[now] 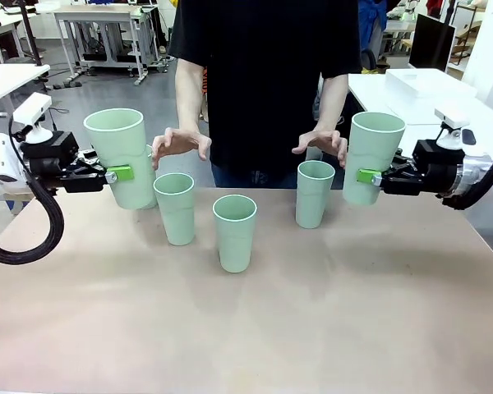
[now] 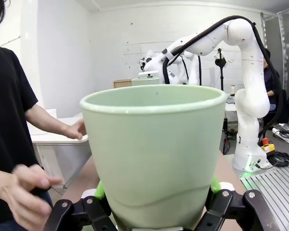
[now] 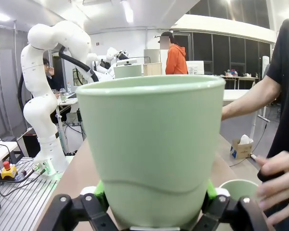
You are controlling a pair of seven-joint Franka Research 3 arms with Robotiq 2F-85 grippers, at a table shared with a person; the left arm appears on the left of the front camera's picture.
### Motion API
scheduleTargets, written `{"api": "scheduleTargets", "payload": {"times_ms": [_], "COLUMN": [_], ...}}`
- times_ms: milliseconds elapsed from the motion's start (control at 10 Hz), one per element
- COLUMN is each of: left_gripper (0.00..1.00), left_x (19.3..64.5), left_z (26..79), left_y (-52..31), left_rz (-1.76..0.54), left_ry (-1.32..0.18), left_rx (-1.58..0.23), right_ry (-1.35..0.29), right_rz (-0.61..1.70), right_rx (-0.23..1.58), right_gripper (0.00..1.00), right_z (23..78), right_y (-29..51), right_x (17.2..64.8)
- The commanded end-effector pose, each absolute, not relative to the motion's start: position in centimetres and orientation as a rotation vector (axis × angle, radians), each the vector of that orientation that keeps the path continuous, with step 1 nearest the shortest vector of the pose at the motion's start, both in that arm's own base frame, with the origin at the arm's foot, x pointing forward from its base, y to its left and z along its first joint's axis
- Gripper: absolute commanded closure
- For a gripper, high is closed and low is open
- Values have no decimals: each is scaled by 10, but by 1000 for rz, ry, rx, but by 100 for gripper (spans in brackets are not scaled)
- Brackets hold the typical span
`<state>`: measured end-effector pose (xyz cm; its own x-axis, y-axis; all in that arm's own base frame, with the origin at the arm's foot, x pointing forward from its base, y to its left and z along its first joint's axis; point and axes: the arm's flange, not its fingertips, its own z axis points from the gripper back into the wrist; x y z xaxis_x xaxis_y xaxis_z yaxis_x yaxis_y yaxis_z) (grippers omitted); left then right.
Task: Stack the cups and store them in the basket.
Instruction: Place the stack of Reusable plastic cups into the Pantry Basket.
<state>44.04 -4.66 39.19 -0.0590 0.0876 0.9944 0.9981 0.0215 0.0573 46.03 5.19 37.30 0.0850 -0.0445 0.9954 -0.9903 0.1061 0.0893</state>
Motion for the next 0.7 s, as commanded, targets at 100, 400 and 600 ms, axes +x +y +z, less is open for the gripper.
{"api": "scheduleTargets", "payload": {"times_ms": [100, 400, 600], "left_gripper": [15, 15, 15], "left_x": [439, 439, 439], "left_z": [396, 396, 396], "left_y": [-47, -47, -47], "left_rz": [-1193, -1193, -1193], "left_ry": [-1325, -1325, -1325], "left_rx": [-1232, -1232, -1232], "right_ry": [-1224, -1224, -1224], "right_rz": [1052, 1052, 1052], "right_rx": [1196, 1196, 1196], "right_gripper": [16, 16, 16], "right_z": [375, 375, 375], "right_y": [53, 53, 53], "right_x": [460, 460, 460]}}
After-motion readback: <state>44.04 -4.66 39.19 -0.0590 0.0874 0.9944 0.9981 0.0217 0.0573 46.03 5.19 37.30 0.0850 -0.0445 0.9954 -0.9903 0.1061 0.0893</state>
